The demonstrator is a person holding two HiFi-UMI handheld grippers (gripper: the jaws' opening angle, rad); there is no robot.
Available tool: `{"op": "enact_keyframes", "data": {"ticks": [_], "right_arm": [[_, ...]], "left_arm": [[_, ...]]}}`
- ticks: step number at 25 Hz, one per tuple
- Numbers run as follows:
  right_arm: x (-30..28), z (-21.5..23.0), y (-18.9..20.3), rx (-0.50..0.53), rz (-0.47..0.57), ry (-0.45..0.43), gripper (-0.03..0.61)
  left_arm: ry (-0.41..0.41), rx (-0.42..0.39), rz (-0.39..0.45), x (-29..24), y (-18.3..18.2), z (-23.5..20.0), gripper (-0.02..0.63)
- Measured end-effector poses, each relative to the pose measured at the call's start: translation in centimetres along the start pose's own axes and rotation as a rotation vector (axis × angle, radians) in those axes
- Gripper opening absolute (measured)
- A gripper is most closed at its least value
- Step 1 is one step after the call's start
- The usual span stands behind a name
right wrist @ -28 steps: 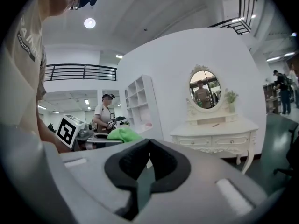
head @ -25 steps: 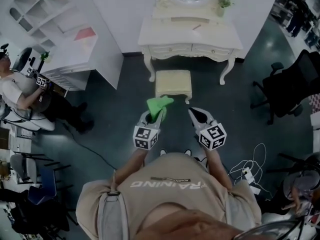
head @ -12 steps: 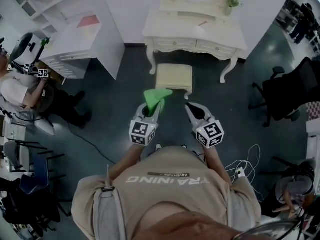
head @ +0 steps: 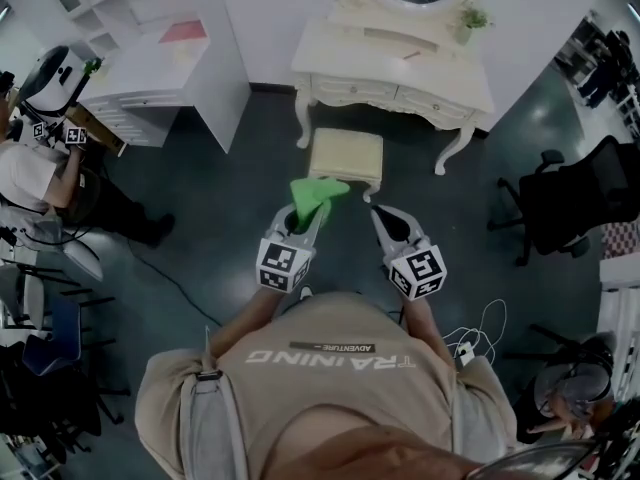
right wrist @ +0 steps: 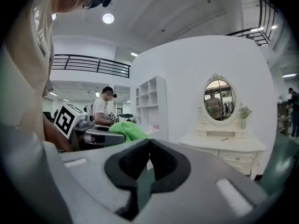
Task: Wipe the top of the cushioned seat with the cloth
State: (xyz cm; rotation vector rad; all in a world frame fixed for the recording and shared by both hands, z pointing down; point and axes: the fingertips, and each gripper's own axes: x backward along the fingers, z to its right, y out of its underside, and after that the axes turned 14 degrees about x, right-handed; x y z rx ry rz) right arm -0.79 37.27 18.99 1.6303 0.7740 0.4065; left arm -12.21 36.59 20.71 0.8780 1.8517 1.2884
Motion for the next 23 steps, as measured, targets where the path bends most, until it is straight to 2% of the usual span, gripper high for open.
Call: {"op": "enact_keyframes", "data": {"ticks": [5,17,23], "right_arm": [[-0.2,-0.5,0.1,-0.015,-0.006,-0.002,0.002],[-0.3,0.3,-0.6,-0.015,0.037,0.033,0.002],[0.2,1.7,-1.2,0.023,0.061,0.053,0.002]], "left_arm": [[-0.019,-0.062,0.014,0.9,-0.1,0.5,0.048],[-0.026,0.004,0.032,1.0,-0.6,0.0,0.048],[-0.028,-0.024,0.060,0.1,-1.3,0.2,0.048]]}}
